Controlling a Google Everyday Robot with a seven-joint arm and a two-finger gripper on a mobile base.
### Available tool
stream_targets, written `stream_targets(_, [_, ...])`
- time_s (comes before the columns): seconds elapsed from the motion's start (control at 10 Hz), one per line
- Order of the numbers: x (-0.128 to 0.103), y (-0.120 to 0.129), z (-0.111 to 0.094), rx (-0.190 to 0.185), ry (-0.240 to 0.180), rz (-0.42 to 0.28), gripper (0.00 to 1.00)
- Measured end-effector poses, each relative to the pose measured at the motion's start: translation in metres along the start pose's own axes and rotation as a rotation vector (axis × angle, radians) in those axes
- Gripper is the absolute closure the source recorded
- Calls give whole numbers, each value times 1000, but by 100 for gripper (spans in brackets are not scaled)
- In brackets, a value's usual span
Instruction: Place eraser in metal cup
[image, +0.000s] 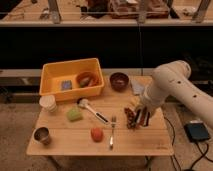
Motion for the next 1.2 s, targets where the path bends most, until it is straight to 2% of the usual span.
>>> stream_targets(0.3, [-45, -54, -12, 13, 23, -160, 100])
stream_targets(0.4, [-68, -81, -15, 17, 27, -226, 100])
stream_targets(0.8, [-149, -159, -20, 19, 33, -430, 100])
stream_targets(0.9, [-161, -171, -19, 23, 26, -461, 100])
stream_targets(1.2, [-158, -170, -19, 18, 34, -461, 100])
